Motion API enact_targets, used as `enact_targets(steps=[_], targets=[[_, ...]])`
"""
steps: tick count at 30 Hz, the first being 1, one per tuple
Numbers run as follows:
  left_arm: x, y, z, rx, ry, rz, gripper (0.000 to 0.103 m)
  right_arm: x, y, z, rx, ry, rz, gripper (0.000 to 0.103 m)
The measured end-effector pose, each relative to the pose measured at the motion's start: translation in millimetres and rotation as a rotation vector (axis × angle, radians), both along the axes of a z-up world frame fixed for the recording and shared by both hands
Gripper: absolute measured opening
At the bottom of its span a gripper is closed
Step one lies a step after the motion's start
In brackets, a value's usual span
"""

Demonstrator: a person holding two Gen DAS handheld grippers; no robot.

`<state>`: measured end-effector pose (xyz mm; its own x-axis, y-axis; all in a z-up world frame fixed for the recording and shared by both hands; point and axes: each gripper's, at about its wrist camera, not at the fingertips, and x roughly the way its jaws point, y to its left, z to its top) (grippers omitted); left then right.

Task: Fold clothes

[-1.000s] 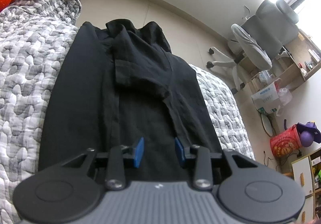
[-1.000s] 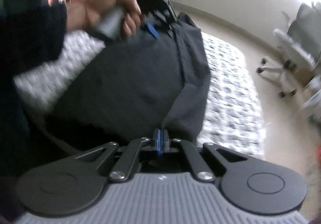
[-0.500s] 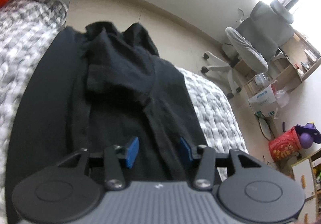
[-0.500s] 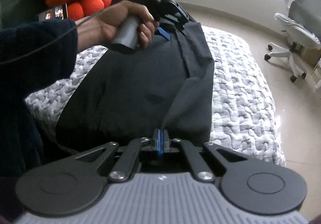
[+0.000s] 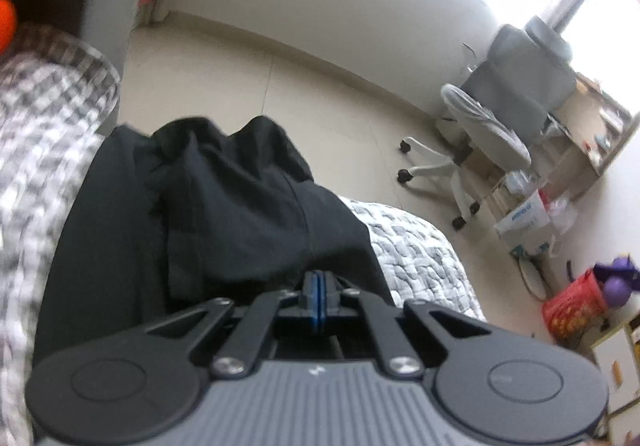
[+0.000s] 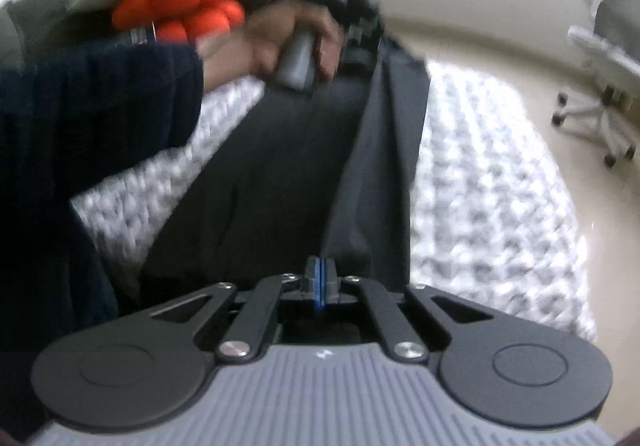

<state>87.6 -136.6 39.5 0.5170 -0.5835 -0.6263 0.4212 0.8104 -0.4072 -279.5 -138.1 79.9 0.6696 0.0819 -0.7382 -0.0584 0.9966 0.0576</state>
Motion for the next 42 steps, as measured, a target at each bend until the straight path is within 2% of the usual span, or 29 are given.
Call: enact_targets(steps=[2,5,8,10,12,15,19,21,23,25,26,27,28,30,35,38,39,42], targets=[[-0.1,-7.1,-4.5,0.042,-0.018,-0.020,0.001,10.0,11.3,-16.6,-0.031,0.037,0.026,0.000],[-2.8,-9.8,-12.5,0.092,-0.050,-0.047,0.001,21.8,30.8,-31.1,-0.050,0.047,0.061,0.000],[-2.9,-1.1,-11.8,0.080,-0.029,-0.058,0.003,23.9,40.9,-33.5,-0.066,0.044,0.092,0.002],[-3.4,9.8,-8.0,0.066,-0.004,-0.042,0.008,22.0,44.0,-33.7,-0.080,0.047,0.117,0.007],[-6.4,21.7,-4.1,0.060,0.012,-0.031,0.015,19.3,39.1,-30.7,-0.049,0.065,0.134,0.014],[-16.4,35.6,2.6,0.093,0.021,-0.017,0.023,10.9,25.1,-17.3,0.045,0.060,0.150,0.014],[-47.8,48.4,5.2,0.157,0.064,-0.056,0.028,-0.4,-1.3,-6.3,0.100,0.052,0.085,0.015],[-70.1,55.7,5.8,0.175,0.094,-0.073,0.029,-3.1,-23.6,-8.1,0.106,0.060,-0.016,0.015],[-95.6,65.3,6.1,0.158,0.139,-0.091,0.031,-4.5,-48.1,-13.7,0.142,0.082,-0.125,0.015],[-124.6,74.2,7.0,0.152,0.170,-0.112,0.031,-5.2,-61.6,-20.3,0.198,0.108,-0.173,0.017],[-138.5,78.6,7.5,0.155,0.171,-0.127,0.033,-4.9,-64.1,-21.5,0.219,0.119,-0.186,0.021],[-153.4,83.7,7.9,0.158,0.173,-0.137,0.034,-4.3,-66.3,-23.9,0.244,0.122,-0.198,0.034],[-166.4,88.1,7.6,0.160,0.178,-0.139,0.035,-3.8,-66.3,-25.4,0.260,0.121,-0.198,0.042],[-191.7,96.5,6.9,0.163,0.189,-0.142,0.035,-2.9,-66.4,-28.3,0.293,0.119,-0.198,0.043],[-232.9,105.7,-0.6,0.162,0.199,-0.146,0.038,-5.7,-68.3,-30.0,0.281,0.118,-0.209,0.043],[-249.0,102.9,-11.5,0.174,0.209,-0.139,0.038,-5.5,-75.4,-32.0,0.342,0.119,-0.233,0.043],[-254.5,102.0,-13.9,0.171,0.206,-0.141,0.038,-6.1,-77.6,-33.6,0.351,0.124,-0.245,0.042],[-264.7,97.0,-15.5,0.174,0.168,-0.151,0.038,-9.0,-80.7,-36.4,0.383,0.136,-0.256,0.030]])
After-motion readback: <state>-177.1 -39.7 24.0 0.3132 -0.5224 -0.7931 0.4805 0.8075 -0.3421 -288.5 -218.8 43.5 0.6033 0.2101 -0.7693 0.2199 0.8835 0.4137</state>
